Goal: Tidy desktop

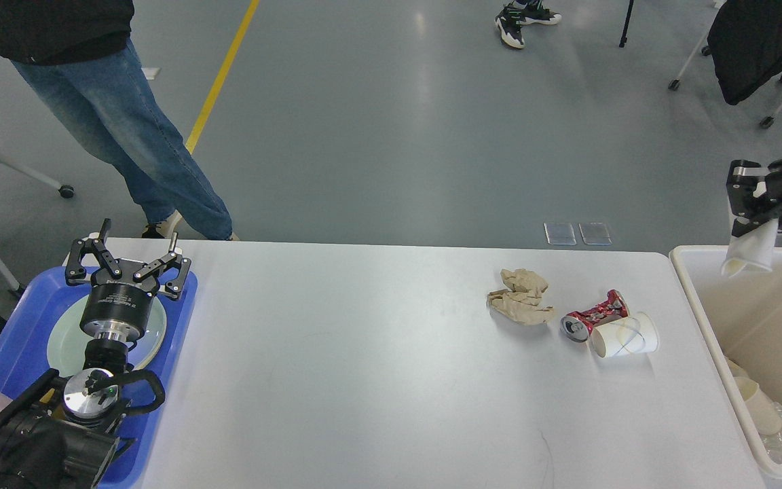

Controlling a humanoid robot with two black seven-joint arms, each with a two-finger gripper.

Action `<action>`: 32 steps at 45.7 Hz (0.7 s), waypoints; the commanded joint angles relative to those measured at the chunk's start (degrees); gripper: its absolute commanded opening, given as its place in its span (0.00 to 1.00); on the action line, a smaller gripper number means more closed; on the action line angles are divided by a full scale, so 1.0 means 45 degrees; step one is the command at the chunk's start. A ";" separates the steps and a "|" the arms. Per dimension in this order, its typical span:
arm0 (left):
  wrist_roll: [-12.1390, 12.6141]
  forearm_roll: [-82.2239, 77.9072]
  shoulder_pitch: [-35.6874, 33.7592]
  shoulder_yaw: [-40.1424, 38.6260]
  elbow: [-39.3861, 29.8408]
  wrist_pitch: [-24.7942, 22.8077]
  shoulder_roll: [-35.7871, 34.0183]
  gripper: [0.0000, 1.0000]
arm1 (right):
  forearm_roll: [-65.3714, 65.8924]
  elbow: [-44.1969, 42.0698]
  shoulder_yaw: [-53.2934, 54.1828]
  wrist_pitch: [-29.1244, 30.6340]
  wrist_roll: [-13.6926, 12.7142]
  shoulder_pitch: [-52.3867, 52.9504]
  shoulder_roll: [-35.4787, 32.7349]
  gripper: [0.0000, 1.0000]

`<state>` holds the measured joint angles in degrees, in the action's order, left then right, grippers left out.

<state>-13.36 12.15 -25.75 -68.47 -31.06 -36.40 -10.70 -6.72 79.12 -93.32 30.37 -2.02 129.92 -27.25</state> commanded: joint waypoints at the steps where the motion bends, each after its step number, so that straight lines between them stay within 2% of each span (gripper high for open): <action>1: 0.0001 0.0014 0.0000 0.0000 -0.0012 0.0002 -0.0004 0.96 | 0.0069 -0.2012 0.0501 -0.0849 0.0020 -0.2772 -0.0876 0.00; 8: 0.0001 -0.0005 0.0000 0.0000 -0.0012 0.0002 -0.0004 0.96 | 0.0069 -0.5116 0.2179 -0.1612 0.0020 -0.6814 -0.1737 0.00; 17: 0.0001 0.0014 0.0000 0.0000 0.0007 0.0002 -0.0004 0.96 | 0.0030 -0.8730 0.4368 -0.2509 -0.0039 -1.1210 -0.1776 0.00; 20: 0.0001 0.0014 0.0000 0.0000 0.0007 0.0002 -0.0004 0.96 | -0.0048 -0.9630 0.4954 -0.3406 -0.0058 -1.2597 -0.1776 0.00; 26: 0.0001 0.0014 0.0019 -0.0020 0.0007 0.0002 -0.0004 0.96 | -0.0166 -1.0919 0.6593 -0.6004 -0.0039 -1.5663 -0.1620 0.00; 32: -0.0019 0.0014 0.0000 -0.0001 0.0007 0.0002 -0.0004 0.96 | -0.0146 -1.3026 0.7826 -0.7099 -0.0078 -1.8203 -0.0822 0.00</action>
<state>-13.36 12.20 -25.70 -68.54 -31.02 -36.40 -10.72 -7.39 28.29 -62.44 2.65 -2.25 57.10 -34.09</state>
